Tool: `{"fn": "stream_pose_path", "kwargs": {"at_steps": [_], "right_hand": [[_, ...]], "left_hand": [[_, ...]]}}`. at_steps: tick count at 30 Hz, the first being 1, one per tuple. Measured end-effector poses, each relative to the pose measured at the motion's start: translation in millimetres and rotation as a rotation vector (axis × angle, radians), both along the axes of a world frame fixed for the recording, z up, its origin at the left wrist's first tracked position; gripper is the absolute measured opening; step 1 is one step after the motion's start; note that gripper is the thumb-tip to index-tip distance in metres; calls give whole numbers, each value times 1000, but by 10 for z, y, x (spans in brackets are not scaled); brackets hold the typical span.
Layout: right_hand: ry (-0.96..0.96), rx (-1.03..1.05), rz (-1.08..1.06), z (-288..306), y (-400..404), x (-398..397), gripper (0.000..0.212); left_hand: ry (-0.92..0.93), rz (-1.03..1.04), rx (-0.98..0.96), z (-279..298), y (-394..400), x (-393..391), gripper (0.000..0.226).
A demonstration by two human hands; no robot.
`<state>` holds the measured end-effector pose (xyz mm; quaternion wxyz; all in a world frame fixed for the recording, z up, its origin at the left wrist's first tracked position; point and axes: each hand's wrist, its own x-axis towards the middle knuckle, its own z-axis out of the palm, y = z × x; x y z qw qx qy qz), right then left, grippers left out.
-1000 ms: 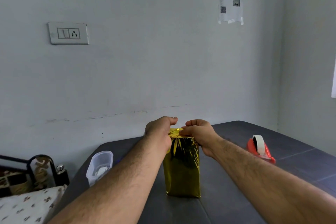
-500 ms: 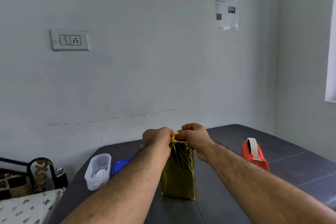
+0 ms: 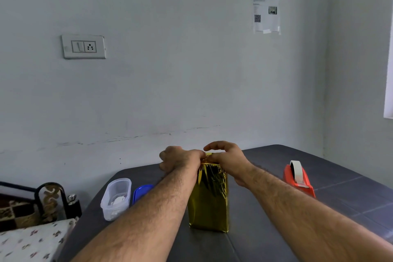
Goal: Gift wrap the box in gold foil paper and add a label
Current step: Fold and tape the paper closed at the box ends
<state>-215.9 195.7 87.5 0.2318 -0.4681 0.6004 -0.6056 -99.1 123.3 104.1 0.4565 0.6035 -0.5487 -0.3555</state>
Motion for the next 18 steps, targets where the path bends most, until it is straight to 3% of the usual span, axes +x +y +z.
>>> {"fn": "stream_pose_path", "kwargs": {"at_steps": [2,5,8,10,11,13,16,18], "right_hand": [[-12,14,-27,-18,-3,-23,14],[16,16,-65,-83,-19,-35,10],[20,-9,-92,-107,-55,-50,13],[39,-28,-93,-132,-57,-83,31],[55,-37,-80,-147,-44,-103,42],[101,-64,-29,-232,-21,-149,58],[172,-126,-6,-366,-28,-218,64],[186,-136,-28,-379,-60,-209,61]], "left_hand": [[223,-70,29,-2,-27,48,82],[489,-254,128,-37,33,112,58],[398,-400,71,-96,-8,130,31],[289,-476,-31,-137,-86,147,15],[258,-536,-63,-153,-135,177,17],[233,-696,-93,-243,-216,271,41],[183,-850,-161,-461,-361,354,78],[153,-823,-263,-528,-404,326,72]]}}
